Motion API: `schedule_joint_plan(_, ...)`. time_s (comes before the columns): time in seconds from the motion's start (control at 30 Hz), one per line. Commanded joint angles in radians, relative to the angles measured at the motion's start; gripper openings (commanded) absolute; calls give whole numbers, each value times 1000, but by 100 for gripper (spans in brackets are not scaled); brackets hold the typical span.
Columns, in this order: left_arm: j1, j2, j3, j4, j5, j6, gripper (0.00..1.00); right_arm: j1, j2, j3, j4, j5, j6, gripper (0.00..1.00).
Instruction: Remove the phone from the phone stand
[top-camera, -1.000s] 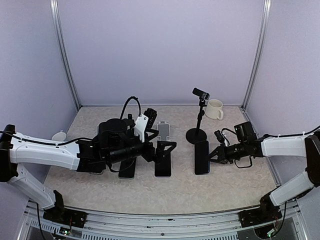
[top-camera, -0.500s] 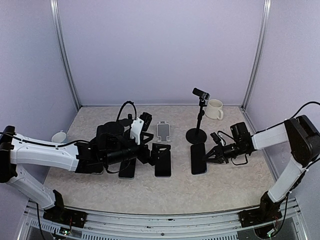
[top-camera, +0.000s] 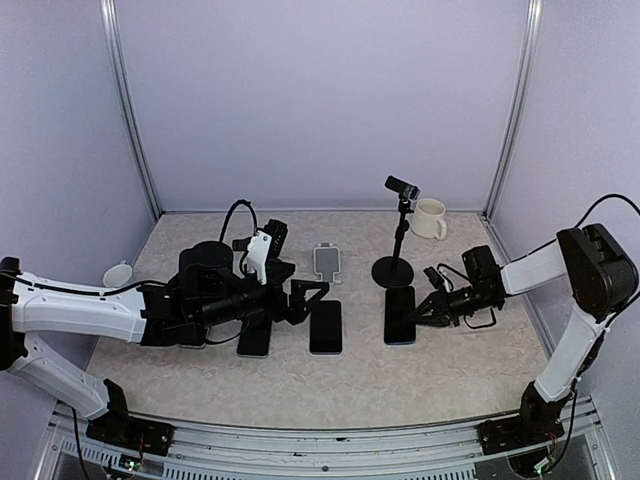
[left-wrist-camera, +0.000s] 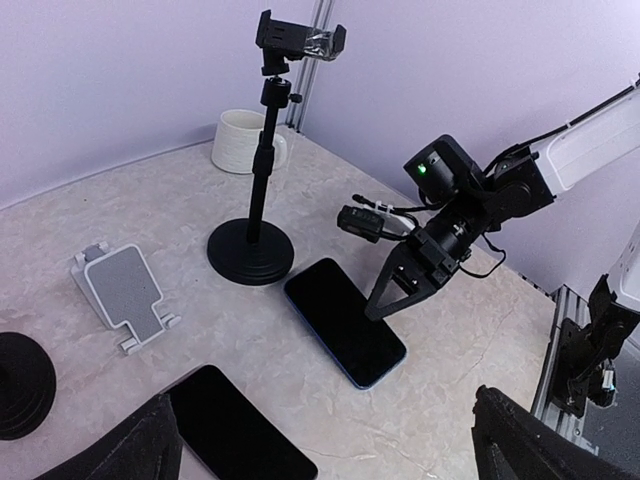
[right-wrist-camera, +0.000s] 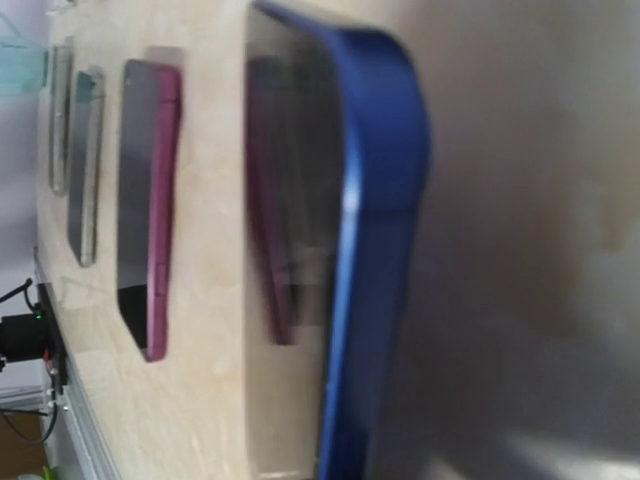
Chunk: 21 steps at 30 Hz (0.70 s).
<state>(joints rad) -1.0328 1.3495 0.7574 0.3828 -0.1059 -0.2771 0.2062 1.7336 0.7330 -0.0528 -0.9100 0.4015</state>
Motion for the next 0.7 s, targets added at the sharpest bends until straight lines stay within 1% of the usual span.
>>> schedule_joint_plan(0.0, 7, -30, -17, 25, -7, -11, 99, -13, 31, 30, -54, 54, -60, 12)
schedule_joint_plan(0.33, 22, -46, -32, 14, -19, -18, 99, -14, 65, 24, -87, 101, -108, 6)
schedule_joint_plan(0.67, 22, -61, -44, 18, -13, -28, 99, -13, 68, -5, -90, 50, -102, 4)
